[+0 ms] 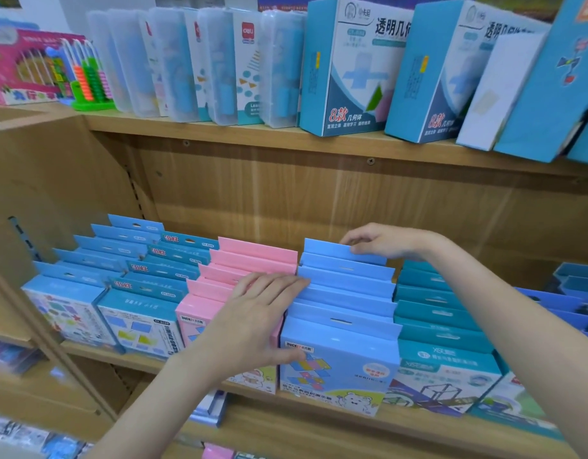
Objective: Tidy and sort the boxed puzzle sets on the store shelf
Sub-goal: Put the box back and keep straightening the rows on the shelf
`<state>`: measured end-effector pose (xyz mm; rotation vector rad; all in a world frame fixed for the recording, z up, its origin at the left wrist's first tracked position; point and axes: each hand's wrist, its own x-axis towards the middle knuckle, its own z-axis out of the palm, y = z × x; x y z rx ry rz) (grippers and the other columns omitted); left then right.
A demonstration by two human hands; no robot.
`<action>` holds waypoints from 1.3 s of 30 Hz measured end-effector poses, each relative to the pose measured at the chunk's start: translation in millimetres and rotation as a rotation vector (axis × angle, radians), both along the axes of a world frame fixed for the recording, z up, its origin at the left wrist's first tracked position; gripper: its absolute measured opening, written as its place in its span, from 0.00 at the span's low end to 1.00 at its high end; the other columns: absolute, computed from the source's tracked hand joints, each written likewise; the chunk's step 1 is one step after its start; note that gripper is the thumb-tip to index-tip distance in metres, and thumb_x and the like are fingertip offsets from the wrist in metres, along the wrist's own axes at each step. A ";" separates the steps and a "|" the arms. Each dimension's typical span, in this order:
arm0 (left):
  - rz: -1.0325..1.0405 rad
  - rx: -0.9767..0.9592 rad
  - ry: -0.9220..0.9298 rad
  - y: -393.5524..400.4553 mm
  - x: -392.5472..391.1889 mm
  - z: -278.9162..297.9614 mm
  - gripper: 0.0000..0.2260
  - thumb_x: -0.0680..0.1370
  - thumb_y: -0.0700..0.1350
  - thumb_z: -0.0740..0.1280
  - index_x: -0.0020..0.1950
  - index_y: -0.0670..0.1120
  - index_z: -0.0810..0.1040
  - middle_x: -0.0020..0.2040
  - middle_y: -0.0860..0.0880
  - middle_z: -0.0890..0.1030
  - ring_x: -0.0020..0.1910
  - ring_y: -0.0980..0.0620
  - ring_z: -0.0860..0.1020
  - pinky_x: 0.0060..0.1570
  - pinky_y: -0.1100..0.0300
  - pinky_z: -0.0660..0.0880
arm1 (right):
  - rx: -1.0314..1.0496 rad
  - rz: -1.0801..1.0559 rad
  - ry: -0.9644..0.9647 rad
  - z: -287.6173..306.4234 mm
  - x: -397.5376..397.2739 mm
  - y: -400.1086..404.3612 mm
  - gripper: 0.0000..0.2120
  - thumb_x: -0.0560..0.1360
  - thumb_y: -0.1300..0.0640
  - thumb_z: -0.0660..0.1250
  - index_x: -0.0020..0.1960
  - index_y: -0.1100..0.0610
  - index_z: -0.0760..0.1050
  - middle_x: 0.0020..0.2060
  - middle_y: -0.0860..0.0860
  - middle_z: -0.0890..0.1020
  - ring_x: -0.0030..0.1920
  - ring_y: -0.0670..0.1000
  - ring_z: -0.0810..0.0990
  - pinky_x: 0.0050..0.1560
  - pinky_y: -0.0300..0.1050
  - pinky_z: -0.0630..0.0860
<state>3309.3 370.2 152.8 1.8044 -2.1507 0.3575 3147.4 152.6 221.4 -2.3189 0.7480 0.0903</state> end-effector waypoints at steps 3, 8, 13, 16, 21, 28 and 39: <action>0.007 0.011 0.002 0.1 -0.1 0.8 0.39 0.64 0.70 0.60 0.68 0.47 0.66 0.63 0.52 0.74 0.61 0.55 0.66 0.63 0.59 0.55 | -0.027 -0.020 -0.024 -1.4 -1.7 -0.6 0.12 0.79 0.63 0.56 0.54 0.57 0.77 0.52 0.51 0.80 0.53 0.49 0.77 0.58 0.47 0.71; 0.015 0.020 0.005 1.5 -0.4 1.1 0.39 0.64 0.70 0.59 0.69 0.48 0.65 0.63 0.52 0.74 0.61 0.54 0.66 0.64 0.58 0.54 | -0.024 -0.062 -0.030 -1.1 -3.5 3.1 0.12 0.79 0.65 0.55 0.52 0.59 0.77 0.48 0.51 0.80 0.49 0.48 0.76 0.54 0.43 0.72; 0.043 -0.001 -0.067 2.1 0.0 -1.7 0.40 0.65 0.70 0.59 0.70 0.48 0.63 0.66 0.51 0.71 0.66 0.49 0.62 0.67 0.47 0.51 | -0.057 -0.082 -0.046 -4.0 -1.4 9.1 0.11 0.79 0.63 0.56 0.50 0.55 0.76 0.44 0.47 0.79 0.44 0.44 0.75 0.45 0.35 0.70; 0.080 -0.018 -0.112 3.4 -1.1 -3.2 0.40 0.64 0.71 0.58 0.69 0.48 0.64 0.68 0.49 0.69 0.69 0.46 0.60 0.66 0.41 0.49 | -0.063 -0.097 -0.087 -7.6 -5.7 10.4 0.07 0.79 0.56 0.59 0.49 0.52 0.76 0.37 0.42 0.76 0.36 0.38 0.72 0.34 0.28 0.66; 0.106 0.009 -0.089 8.6 -2.4 -7.0 0.41 0.64 0.72 0.59 0.71 0.51 0.62 0.69 0.48 0.67 0.70 0.45 0.58 0.67 0.40 0.47 | -0.127 -0.140 -0.192 -10.2 -7.5 10.1 0.07 0.78 0.52 0.61 0.47 0.52 0.77 0.40 0.54 0.79 0.41 0.47 0.72 0.39 0.36 0.67; 0.128 0.026 -0.053 12.0 -4.5 -2.6 0.42 0.62 0.71 0.65 0.71 0.53 0.59 0.70 0.48 0.66 0.71 0.46 0.54 0.69 0.40 0.43 | -0.180 -0.173 -0.171 -11.3 -13.8 13.9 0.05 0.77 0.51 0.61 0.46 0.49 0.76 0.49 0.57 0.81 0.50 0.55 0.76 0.51 0.47 0.71; 0.059 0.128 -0.093 9.9 -25.2 16.6 0.45 0.69 0.68 0.63 0.76 0.49 0.46 0.76 0.50 0.46 0.73 0.51 0.37 0.67 0.47 0.31 | -0.318 -0.310 -0.260 1.3 -70.4 27.0 0.09 0.77 0.55 0.62 0.55 0.55 0.74 0.52 0.51 0.78 0.55 0.49 0.75 0.56 0.41 0.68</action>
